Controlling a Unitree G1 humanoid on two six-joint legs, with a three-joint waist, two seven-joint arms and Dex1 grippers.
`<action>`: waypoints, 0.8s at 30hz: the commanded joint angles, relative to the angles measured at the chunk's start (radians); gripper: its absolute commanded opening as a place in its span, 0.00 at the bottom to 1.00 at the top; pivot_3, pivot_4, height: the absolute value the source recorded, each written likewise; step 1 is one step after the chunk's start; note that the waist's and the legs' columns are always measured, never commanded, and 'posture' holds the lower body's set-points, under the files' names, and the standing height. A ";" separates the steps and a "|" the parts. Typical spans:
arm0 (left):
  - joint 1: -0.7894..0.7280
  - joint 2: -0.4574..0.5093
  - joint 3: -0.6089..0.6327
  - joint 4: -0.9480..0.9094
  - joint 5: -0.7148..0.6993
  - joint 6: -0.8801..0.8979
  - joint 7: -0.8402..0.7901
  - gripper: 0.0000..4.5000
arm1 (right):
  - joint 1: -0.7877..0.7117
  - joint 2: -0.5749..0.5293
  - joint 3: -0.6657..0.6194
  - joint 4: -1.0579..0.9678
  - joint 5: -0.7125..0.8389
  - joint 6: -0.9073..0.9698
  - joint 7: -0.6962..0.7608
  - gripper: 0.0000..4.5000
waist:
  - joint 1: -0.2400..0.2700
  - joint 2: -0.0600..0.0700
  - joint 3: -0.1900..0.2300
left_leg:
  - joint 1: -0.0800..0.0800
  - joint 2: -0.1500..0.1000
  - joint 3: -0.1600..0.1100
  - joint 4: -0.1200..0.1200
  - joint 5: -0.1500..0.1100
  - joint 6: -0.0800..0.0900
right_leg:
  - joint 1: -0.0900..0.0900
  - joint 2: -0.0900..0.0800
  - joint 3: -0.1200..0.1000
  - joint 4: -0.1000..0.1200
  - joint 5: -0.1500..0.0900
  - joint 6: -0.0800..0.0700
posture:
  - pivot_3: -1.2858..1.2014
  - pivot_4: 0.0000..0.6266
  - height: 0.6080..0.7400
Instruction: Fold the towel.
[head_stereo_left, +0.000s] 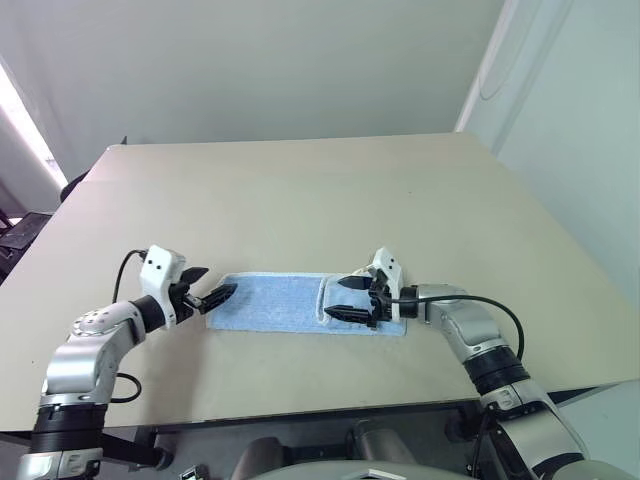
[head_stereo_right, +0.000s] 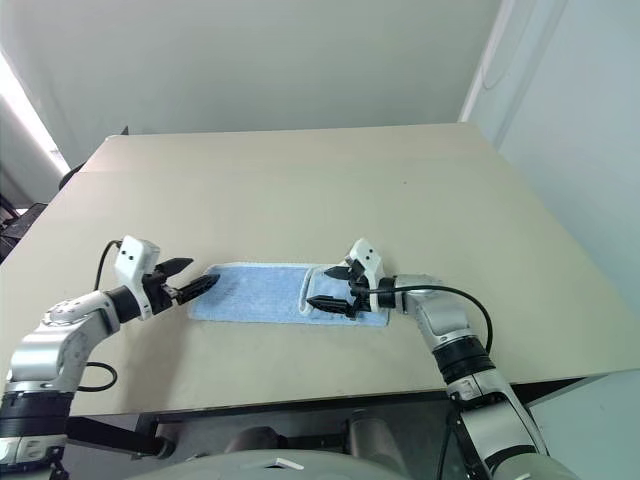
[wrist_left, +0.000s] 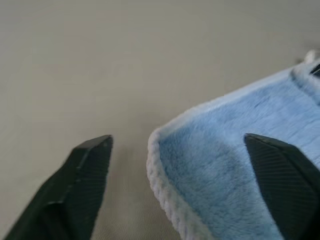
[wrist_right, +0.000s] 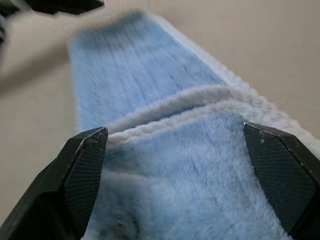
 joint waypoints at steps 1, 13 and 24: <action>-0.005 0.046 0.083 -0.034 -0.101 0.126 -0.013 1.00 | -0.049 -0.012 -0.041 -0.128 0.088 0.129 0.010 1.00 | 0.002 0.001 0.000 | 0.000 0.000 0.000 0.000 0.000 0.000 | 0.000 0.000 0.000 0.000 0.000 0.000 | 0.52 0.00 1.00; -0.071 0.047 -0.004 0.097 -0.198 0.483 -0.018 1.00 | -0.127 0.019 -0.186 -0.147 0.300 0.458 -0.090 1.00 | 0.002 0.000 0.000 | 0.000 -0.001 -0.001 -0.001 0.000 0.000 | 0.001 -0.001 -0.001 -0.002 0.000 0.000 | 0.52 0.00 1.00; -0.117 0.026 -0.181 0.121 -0.158 0.517 -0.080 1.00 | -0.094 0.042 -0.193 -0.167 0.291 0.443 -0.193 1.00 | 0.008 0.008 -0.004 | 0.000 -0.007 -0.001 -0.001 0.000 0.000 | 0.003 -0.007 -0.001 -0.003 -0.002 0.003 | 0.52 0.00 1.00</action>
